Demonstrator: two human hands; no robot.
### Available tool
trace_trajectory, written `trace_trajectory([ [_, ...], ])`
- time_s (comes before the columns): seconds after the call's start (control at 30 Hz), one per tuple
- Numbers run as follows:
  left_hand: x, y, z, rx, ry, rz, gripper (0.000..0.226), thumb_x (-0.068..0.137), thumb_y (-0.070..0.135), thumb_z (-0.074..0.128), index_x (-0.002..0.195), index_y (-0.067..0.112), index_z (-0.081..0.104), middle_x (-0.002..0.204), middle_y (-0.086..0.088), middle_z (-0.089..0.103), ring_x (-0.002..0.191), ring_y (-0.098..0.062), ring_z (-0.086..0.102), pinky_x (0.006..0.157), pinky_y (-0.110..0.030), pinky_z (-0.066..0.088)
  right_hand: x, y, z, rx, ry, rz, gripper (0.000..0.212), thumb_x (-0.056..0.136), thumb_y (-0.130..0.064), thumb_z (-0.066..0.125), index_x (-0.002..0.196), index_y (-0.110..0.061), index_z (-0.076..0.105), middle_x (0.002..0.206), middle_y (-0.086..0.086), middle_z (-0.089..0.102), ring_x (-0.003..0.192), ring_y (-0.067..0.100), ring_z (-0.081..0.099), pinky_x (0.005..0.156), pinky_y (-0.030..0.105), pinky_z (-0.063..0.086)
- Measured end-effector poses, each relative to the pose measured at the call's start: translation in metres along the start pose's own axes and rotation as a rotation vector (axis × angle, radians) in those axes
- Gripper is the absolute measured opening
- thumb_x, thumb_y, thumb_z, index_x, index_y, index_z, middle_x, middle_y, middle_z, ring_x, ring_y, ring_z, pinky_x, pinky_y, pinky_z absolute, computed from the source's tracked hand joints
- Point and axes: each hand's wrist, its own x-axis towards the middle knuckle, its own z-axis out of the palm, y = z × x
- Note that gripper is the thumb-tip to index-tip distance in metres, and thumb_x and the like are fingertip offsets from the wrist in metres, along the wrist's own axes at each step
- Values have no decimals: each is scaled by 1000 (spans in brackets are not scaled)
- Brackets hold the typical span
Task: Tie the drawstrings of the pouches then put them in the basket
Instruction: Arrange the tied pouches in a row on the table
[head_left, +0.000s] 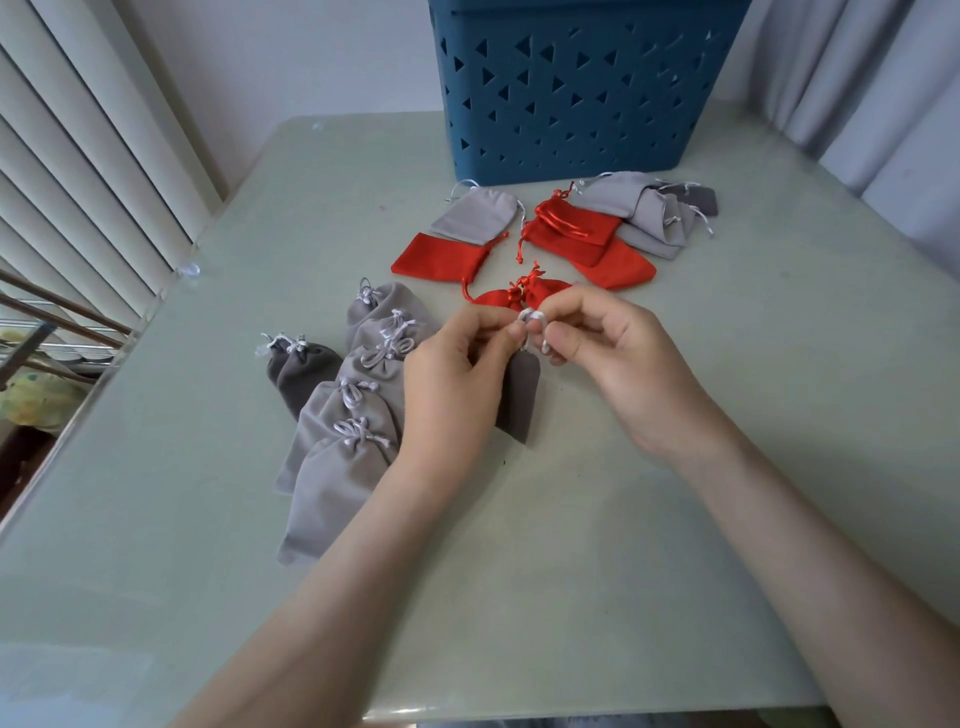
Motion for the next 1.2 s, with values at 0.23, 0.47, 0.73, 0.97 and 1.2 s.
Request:
trace_trajectory([
  [0.23,-2,-1,0,91,-42,16,11,90,19,63,91,21,73,79,14,69,72,6,56,70,-11,40,-2,1,8,-104,89,-26,28,86,4,60,92,-21,52,78,-3,66,79,7,63,81,27,49],
  [0.47,-2,-3,-2,216,-118,159,17,92,15,57,100,19,72,93,8,68,89,-3,58,80,-11,40,-2,4,4,-259,136,-56,25,85,-2,63,93,-25,62,78,-13,65,79,1,63,81,27,51],
  [0.73,-2,-1,-3,138,-148,63,11,88,21,64,77,20,64,63,13,60,60,2,49,61,-13,37,-4,6,6,-313,156,-107,6,84,-2,66,82,-5,60,76,-7,66,73,1,63,72,24,52],
  [0.97,2,-6,-2,25,-156,-29,24,93,26,57,72,16,62,57,12,48,60,-7,42,63,-28,37,-3,4,6,-365,188,-119,9,81,-2,67,78,-5,58,72,-5,66,70,4,62,69,20,49],
  [1.2,5,0,-3,-269,-252,-181,16,90,10,60,76,15,66,65,2,60,63,-9,48,64,-22,39,-5,-5,2,-294,185,-32,13,84,-6,65,87,-16,58,76,-7,65,76,5,62,75,22,48],
])
